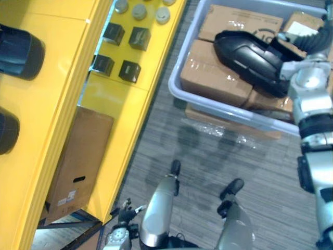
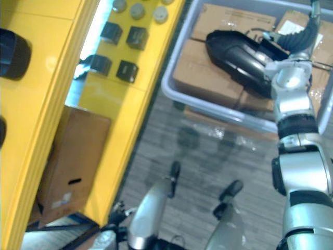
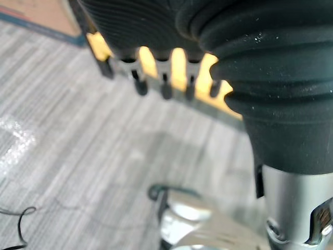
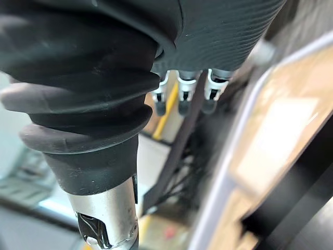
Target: Walk over and take plastic housings, then place them on the shelf
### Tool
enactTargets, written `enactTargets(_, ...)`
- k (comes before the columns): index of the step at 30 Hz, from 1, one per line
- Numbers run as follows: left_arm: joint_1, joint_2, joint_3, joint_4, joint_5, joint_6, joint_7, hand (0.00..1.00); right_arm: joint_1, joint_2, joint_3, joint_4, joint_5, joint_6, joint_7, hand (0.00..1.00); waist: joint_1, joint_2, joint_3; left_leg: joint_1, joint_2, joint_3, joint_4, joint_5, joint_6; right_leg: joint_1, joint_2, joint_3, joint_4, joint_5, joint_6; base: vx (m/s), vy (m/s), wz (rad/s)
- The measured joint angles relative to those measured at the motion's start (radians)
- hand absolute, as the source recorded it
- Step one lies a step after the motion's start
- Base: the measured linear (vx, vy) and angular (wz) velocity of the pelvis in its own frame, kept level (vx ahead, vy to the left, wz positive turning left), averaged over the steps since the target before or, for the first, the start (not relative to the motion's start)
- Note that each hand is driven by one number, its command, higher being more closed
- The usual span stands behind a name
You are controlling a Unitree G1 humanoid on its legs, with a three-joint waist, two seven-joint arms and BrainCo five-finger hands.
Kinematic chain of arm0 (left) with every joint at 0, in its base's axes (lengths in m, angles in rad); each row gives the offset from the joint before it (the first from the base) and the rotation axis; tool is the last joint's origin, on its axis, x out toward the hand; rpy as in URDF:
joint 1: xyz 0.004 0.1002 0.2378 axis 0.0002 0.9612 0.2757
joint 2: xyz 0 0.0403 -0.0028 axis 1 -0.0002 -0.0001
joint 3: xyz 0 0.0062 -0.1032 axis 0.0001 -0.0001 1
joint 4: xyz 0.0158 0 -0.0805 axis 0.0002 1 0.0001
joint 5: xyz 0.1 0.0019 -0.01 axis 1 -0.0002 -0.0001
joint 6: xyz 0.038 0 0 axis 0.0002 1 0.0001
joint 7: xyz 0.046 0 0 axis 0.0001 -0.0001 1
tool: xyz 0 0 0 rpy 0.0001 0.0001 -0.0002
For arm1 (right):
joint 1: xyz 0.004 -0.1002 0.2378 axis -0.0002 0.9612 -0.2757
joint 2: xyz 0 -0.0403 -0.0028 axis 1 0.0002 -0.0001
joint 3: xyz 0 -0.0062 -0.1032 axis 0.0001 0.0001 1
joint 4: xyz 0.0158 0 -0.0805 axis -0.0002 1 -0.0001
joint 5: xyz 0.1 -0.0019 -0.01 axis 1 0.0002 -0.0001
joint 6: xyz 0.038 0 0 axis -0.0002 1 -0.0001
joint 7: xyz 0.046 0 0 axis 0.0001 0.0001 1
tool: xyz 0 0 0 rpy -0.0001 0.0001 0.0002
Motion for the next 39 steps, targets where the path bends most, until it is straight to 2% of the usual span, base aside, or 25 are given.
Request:
enactTargets(6,0.0,0.0,-0.006,0.007,-0.014,-0.003,-0.008,0.0,-0.036,-0.042,0.04,0.076,0.003,0.089,-0.039,0.0,0.002,0.0,0.0,-0.009,-0.005,-0.007,-0.002,0.0,0.0,0.001,-0.001,-0.01,-0.012,0.004,0.003,0.0,0.032,0.04)
enactTargets(13,0.0,0.002,-0.015,0.008,-0.017,-0.004,-0.013,0.0,-0.041,-0.081,0.079,0.136,0.019,0.132,-0.027,0.0,0.007,0.002,-0.001,-0.02,-0.01,-0.02,-0.004,0.0,0.0,0.001,-0.003,-0.025,-0.018,0.004,0.003,0.0,0.03,0.05)
enactTargets(20,0.0,0.002,-0.027,0.014,-0.056,-0.014,-0.031,0.0,-0.052,-0.119,0.118,0.176,0.016,0.154,0.034,0.0,0.021,0.008,-0.005,-0.039,-0.016,-0.021,-0.004,0.001,0.001,-0.019,-0.009,-0.027,-0.017,0.003,0.003,0.0,0.01,0.01)
enactTargets(25,0.001,-0.005,-0.038,0.014,-0.07,-0.029,-0.032,0.0,-0.052,-0.153,0.128,0.199,-0.004,0.191,0.085,0.0,0.038,0.022,-0.015,-0.061,-0.029,-0.025,-0.003,0.002,0.003,-0.039,-0.021,-0.03,-0.013,0.003,0.004,0.0,0.027,0.04)
enactTargets(29,0.0,-0.006,-0.063,0.011,-0.091,-0.037,-0.033,0.0,-0.052,-0.197,0.168,0.214,-0.004,0.205,0.163,0.0,0.048,0.042,-0.029,-0.098,-0.043,-0.052,0.008,0.002,0.003,-0.051,-0.032,-0.059,-0.013,0.001,0.007,0.0,0.038,0.18)
enactTargets(31,0.0,-0.009,-0.063,0.006,-0.095,-0.038,-0.035,0.0,-0.05,-0.203,0.175,0.223,-0.011,0.22,0.209,0.0,0.065,0.042,-0.029,-0.103,-0.045,-0.051,0.008,0.002,0.003,-0.057,-0.034,-0.058,-0.013,0.002,0.008,0.0,0.02,0.04)
enactTargets(32,0.0,-0.009,-0.063,0.004,-0.095,-0.04,-0.036,0.0,-0.049,-0.206,0.196,0.223,-0.029,0.226,0.226,1.0,0.071,0.042,-0.029,-0.103,-0.046,-0.053,0.009,0.001,0.003,-0.056,-0.034,-0.059,-0.013,0.002,0.008,0.0,0.0,0.0)
enactTargets(35,0.0,-0.008,-0.063,-0.007,-0.096,-0.041,-0.042,0.0,-0.049,-0.245,0.237,0.223,-0.094,0.239,0.311,1.0,0.087,0.043,-0.029,-0.103,-0.047,-0.06,0.013,0.0,0.004,-0.054,-0.034,-0.062,-0.013,0.002,0.007,-0.01,0.001,0.01)
enactTargets(39,0.0,-0.006,-0.062,-0.008,-0.125,-0.041,-0.044,0.0,-0.052,-0.285,0.304,0.22,-0.244,0.257,0.401,1.0,0.088,0.043,-0.029,-0.104,-0.047,-0.072,0.014,-0.002,0.005,-0.046,-0.032,-0.077,-0.012,-0.005,-0.002,-0.03,0.002,0.06)
